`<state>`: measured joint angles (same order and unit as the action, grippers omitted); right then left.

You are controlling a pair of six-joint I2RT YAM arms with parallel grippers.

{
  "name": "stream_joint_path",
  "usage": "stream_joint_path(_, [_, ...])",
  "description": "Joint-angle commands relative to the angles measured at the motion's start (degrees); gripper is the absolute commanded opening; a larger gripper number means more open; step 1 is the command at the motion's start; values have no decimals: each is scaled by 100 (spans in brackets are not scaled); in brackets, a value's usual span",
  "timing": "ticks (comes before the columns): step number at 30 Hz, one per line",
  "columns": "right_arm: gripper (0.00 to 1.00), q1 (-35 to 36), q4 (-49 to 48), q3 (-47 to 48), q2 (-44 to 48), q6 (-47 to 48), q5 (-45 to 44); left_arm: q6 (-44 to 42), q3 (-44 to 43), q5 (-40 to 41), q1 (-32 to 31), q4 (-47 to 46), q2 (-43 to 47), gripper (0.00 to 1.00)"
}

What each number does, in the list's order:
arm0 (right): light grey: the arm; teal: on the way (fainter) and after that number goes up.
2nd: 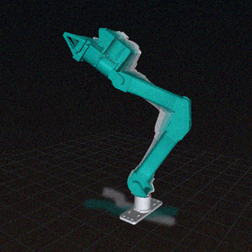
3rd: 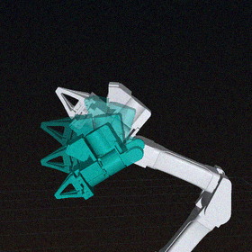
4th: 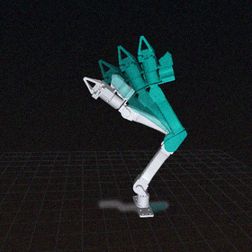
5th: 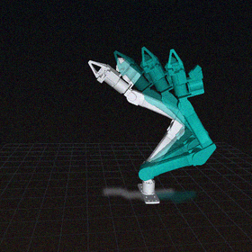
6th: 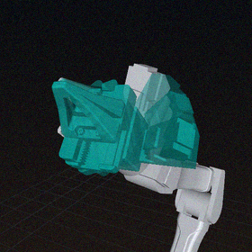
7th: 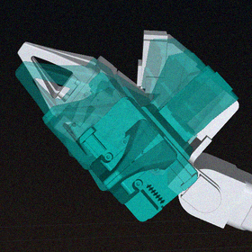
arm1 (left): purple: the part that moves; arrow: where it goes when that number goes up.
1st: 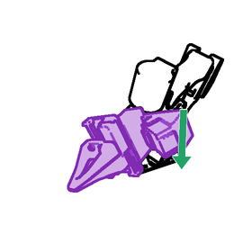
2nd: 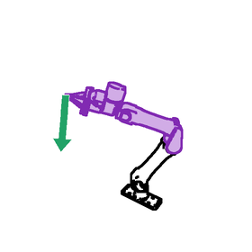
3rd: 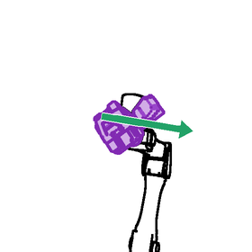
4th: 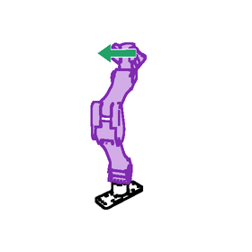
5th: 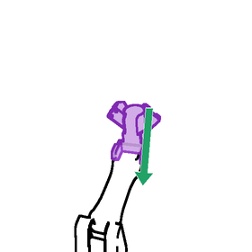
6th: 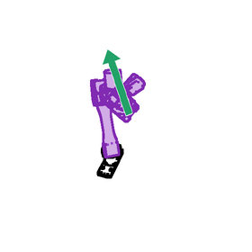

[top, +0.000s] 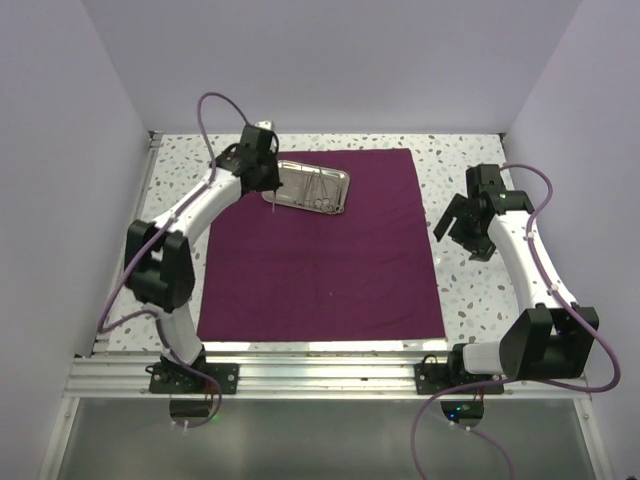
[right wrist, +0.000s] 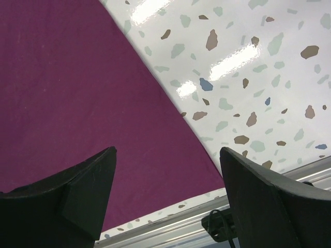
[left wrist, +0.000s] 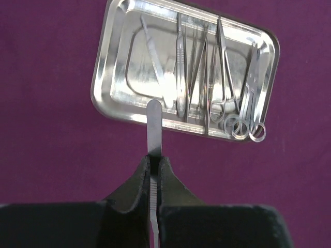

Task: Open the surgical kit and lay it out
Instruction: Pick up the medical item from the container, then place the medical item in the surgical kit, then pick up the medical item from the container.

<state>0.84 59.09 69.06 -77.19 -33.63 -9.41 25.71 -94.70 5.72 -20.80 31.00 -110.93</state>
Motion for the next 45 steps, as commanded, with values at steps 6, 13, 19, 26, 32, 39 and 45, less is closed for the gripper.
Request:
stream_joint_path(6, [84, 12, -46, -50, 186, 58, 80, 144, 2858, -237, -205, -402, 2039, 0])
stream_joint_path(13, [84, 39, -29, -129, 213, 76, 36, 513, 3739, -343, -530, -385, 2348, 4])
stream_joint_path(19, [85, 39, -3, -156, 310, 102, -43, 391, 2976, 201, -575, 151, 2419, 60])
stream_joint_path(26, [85, 39, 85, -138, 415, 111, -158, 118, 896, 623, -382, 108, 1094, 64])
stream_joint_path(32, [86, 39, 269, 116, 389, 128, -316, 162, -906, 773, -188, 46, -585, 59])
stream_joint_path(39, [86, 39, 463, 310, 389, 102, -465, 57, -2868, 651, -12, 169, -2449, 55])
stream_joint_path(45, [85, 39, 551, 249, 415, 41, -527, 4, -3617, 492, 207, -42, -3153, 53])
